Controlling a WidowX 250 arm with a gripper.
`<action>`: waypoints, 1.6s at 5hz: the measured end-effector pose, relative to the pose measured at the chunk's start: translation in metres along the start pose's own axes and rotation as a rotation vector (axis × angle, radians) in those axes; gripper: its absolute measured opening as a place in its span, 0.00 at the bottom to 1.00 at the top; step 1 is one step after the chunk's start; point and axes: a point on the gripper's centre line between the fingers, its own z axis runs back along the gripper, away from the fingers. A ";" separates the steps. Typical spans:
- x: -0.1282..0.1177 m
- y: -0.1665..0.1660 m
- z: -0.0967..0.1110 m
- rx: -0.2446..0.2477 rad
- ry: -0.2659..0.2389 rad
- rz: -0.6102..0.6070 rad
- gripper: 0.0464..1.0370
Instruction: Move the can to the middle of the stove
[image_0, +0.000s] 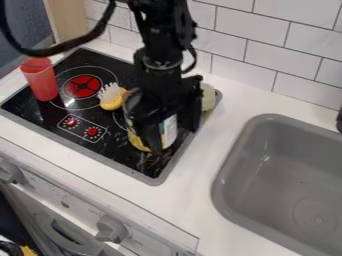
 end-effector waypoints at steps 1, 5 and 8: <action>0.018 -0.002 0.009 -0.014 -0.021 0.048 0.96; 0.096 -0.004 0.001 0.006 -0.041 0.217 0.96; 0.116 -0.010 0.010 -0.013 -0.070 0.226 0.96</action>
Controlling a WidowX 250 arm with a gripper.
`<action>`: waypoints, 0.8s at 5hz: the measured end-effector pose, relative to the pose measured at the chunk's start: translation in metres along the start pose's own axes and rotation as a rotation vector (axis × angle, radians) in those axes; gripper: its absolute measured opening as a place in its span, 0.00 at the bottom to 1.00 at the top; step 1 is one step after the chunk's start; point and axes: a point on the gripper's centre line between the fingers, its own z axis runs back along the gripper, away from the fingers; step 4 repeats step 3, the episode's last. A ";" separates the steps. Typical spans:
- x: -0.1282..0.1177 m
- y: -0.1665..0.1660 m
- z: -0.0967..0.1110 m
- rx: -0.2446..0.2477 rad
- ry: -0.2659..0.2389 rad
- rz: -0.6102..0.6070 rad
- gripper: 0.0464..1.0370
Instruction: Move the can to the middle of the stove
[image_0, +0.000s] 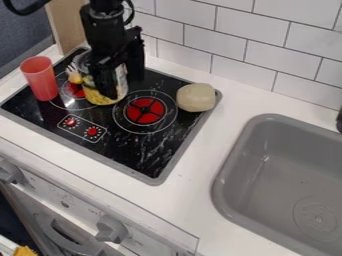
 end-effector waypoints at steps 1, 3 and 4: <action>-0.022 -0.002 0.011 -0.020 -0.008 -0.052 0.96; -0.039 0.000 0.054 -0.076 -0.048 -0.077 0.96; -0.039 0.000 0.054 -0.076 -0.048 -0.077 0.96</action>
